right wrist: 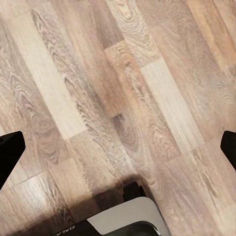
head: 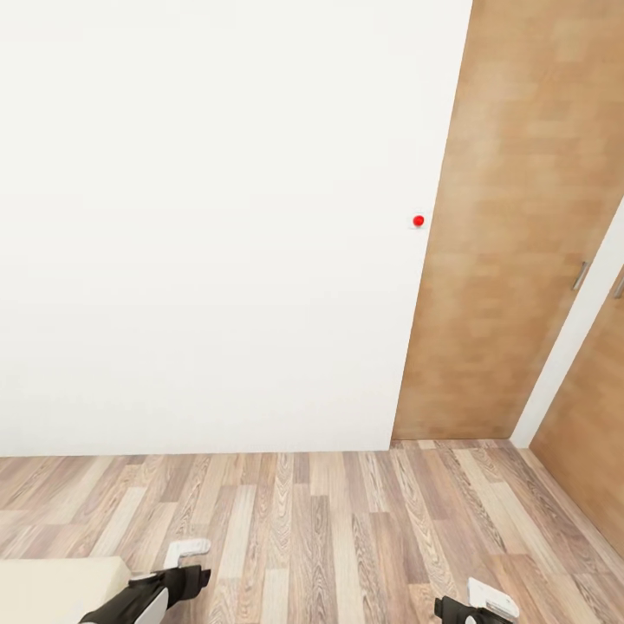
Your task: Put all the toys in the child's room - the three board games (two on the bed and one on the table), the two jigsaw puzzles on the table, and the tennis ball on the table - inside the toy box on the table in the child's room.
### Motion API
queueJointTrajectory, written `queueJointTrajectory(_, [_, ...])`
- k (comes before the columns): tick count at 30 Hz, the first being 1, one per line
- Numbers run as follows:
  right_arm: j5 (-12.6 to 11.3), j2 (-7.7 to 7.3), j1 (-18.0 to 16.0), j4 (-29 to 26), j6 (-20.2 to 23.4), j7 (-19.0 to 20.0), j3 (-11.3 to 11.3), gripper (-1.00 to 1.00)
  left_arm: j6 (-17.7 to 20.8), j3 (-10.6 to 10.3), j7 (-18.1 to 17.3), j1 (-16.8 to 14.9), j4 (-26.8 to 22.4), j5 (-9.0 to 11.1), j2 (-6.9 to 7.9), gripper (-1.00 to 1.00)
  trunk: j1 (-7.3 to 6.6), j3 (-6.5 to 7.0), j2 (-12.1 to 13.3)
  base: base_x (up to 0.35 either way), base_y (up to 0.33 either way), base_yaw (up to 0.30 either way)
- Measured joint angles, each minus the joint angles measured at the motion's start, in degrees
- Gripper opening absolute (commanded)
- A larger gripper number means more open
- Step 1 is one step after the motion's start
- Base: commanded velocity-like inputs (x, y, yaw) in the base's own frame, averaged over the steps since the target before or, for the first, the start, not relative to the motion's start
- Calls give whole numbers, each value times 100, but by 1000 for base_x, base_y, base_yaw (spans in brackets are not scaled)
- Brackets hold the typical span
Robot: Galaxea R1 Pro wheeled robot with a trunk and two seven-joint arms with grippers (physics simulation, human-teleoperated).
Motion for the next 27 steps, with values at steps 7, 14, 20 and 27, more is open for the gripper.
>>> queueJointTrajectory(7, [21, 4, 0, -8, -19, -4, 1, 100, 13, 5, 0, 16, 0, -5, -11, 100, 0, 0, 0, 0, 0, 0])
queueJointTrajectory(14, [23, 4, 5, -10, -229, -3, 8, 100, 36, 37, -7, 17, 5, -1, 3, 100, 0, 0, 0, 0, 0, 0])
queueJointTrajectory(20, [33, 4, 3, -10, -286, -2, 10, 100, 155, 58, -1, 8, 1, -1, 1, 100, 0, 0, 0, 0, 0, 0])
queueJointTrajectory(27, [32, 4, 3, -9, -303, -5, 3, 100, 1306, 61, 3, -32, -229, 41, 1, 100, 0, 0, 0, 0, 0, 0])
